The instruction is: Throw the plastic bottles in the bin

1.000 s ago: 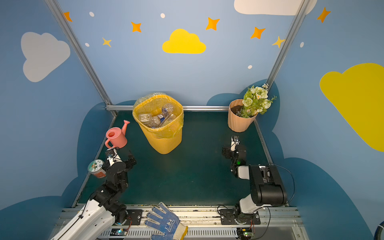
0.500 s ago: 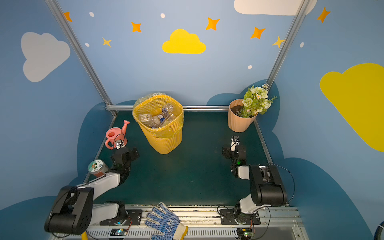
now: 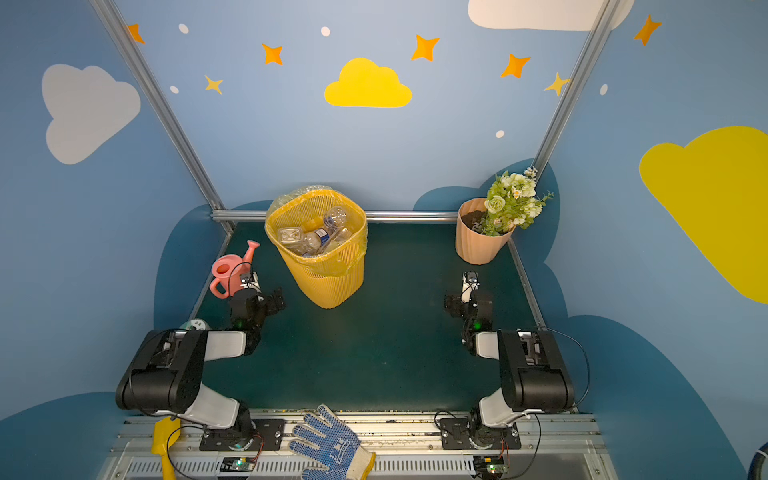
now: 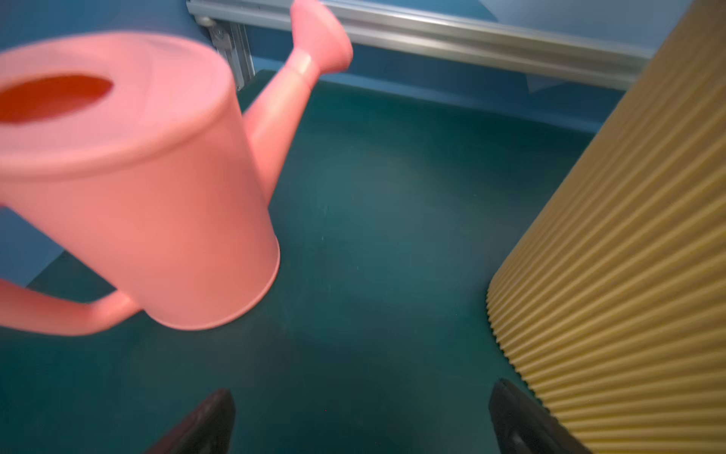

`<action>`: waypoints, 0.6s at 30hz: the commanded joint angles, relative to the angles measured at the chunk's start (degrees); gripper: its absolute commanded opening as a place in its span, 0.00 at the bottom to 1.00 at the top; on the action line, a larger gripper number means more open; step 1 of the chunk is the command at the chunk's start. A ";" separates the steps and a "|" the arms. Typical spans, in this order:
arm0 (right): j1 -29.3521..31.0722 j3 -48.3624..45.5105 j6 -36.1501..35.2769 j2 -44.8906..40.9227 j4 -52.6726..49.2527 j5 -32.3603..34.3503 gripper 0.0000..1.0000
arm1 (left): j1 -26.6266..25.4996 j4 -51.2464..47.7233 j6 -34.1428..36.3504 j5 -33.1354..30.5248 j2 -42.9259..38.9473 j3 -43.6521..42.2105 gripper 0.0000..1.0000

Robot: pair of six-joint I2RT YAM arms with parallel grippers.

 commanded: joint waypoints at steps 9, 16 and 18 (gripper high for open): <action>-0.03 0.08 0.59 -0.67 1.30 -0.51 0.96 | 0.20 -1.24 0.76 2.10 -0.62 0.41 1.00; -0.15 0.32 0.67 -0.56 1.07 -0.66 0.96 | 0.23 -1.24 0.76 2.10 -0.55 0.47 1.00; -0.13 0.29 0.64 -0.60 1.12 -0.59 0.96 | 0.22 -1.24 0.76 2.10 -0.60 0.41 1.00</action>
